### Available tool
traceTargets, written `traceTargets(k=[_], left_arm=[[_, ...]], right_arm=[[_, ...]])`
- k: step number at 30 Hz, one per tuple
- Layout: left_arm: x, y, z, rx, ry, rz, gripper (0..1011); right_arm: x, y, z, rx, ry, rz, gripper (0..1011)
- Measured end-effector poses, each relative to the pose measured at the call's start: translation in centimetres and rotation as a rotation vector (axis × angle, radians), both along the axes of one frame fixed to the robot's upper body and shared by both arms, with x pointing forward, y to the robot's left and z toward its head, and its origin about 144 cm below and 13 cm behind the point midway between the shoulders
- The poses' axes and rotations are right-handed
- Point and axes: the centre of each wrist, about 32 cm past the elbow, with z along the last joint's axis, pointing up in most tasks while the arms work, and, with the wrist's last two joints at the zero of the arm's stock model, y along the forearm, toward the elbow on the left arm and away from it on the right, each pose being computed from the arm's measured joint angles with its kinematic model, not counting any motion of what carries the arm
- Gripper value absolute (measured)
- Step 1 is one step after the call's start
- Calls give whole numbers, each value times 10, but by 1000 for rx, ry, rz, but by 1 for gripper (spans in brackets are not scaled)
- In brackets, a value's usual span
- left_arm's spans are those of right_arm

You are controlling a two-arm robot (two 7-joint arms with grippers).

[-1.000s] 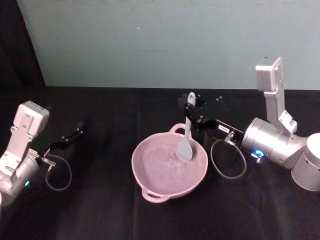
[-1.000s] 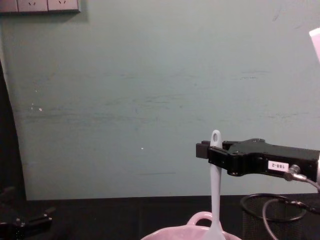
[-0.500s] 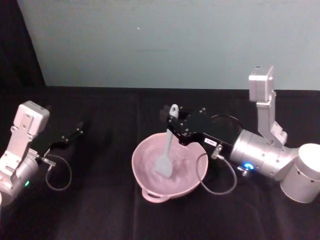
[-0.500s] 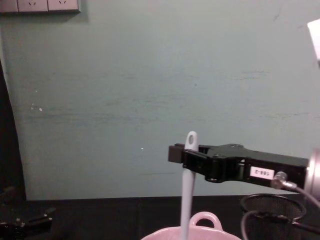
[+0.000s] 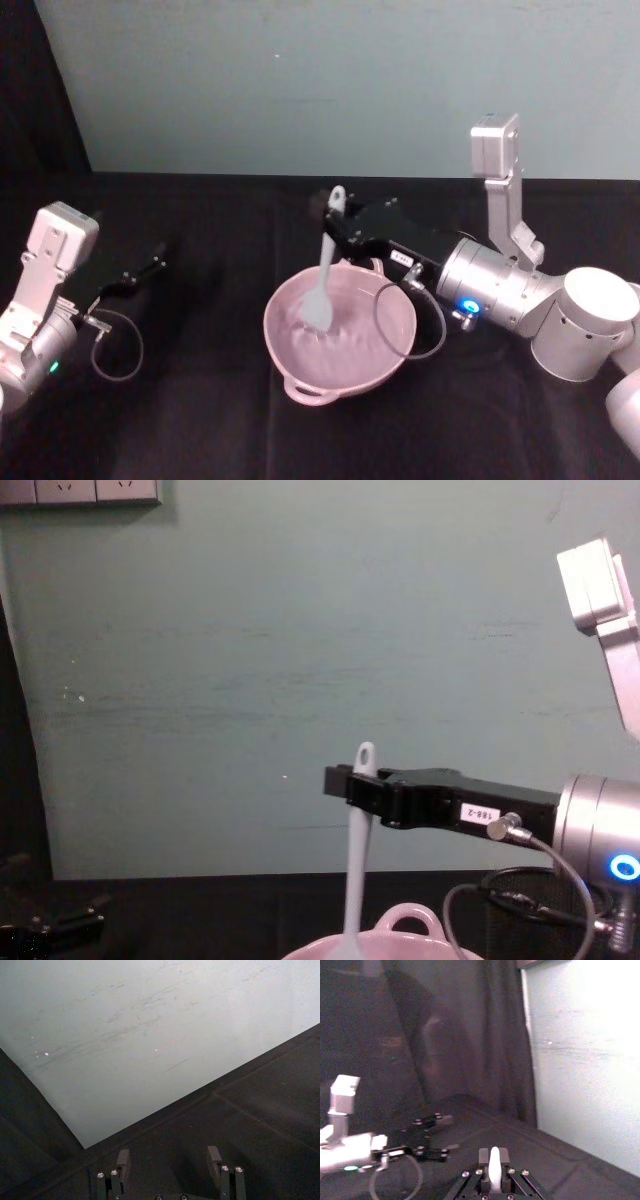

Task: Use the one hand to pick up the spoon and stir the clear water in the bowl.

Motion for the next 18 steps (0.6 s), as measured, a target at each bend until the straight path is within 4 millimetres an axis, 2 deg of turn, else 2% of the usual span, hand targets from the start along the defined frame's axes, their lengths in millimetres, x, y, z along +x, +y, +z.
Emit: traceTargets(k=[11,18], left_arm=[[0,0,0,0,0,0,1005],[0,0,0,0,0,0,1005]], right_arm=[[4,-27,5,-51,-45,-111,114],[-8,-35,9,-76,-57,-100,114]])
